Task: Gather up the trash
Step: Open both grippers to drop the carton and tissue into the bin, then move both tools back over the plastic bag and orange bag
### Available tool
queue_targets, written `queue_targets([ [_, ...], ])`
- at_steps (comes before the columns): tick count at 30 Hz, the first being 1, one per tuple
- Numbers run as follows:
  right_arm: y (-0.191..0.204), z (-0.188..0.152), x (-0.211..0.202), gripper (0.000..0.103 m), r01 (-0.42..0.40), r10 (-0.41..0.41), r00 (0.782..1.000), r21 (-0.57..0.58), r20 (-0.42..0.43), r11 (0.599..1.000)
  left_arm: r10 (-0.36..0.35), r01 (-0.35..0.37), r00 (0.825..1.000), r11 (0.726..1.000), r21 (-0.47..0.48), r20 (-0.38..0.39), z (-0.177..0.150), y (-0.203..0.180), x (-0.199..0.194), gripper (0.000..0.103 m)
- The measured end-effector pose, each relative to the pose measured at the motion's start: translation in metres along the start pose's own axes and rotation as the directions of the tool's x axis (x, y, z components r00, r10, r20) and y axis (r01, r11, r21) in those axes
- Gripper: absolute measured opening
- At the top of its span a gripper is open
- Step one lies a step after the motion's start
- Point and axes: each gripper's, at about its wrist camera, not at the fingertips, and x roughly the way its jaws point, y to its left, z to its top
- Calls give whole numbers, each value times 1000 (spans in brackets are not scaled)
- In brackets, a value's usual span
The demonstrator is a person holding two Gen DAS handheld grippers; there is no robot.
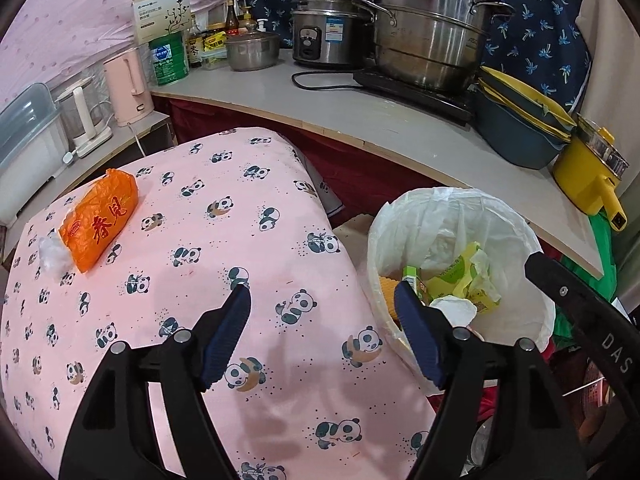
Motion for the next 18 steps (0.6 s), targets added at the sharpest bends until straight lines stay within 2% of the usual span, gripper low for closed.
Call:
queue_targets([
  [8,25,-1,-4,28,-22,22,1000,-38,0,999,21,-21,1000,999,-30,10,-1,24,-9,70],
  [18,83,-12,1,34,-76,74,997,-120,-26,990,81,-79,997,992,-98,20,-6,80,-19,72],
])
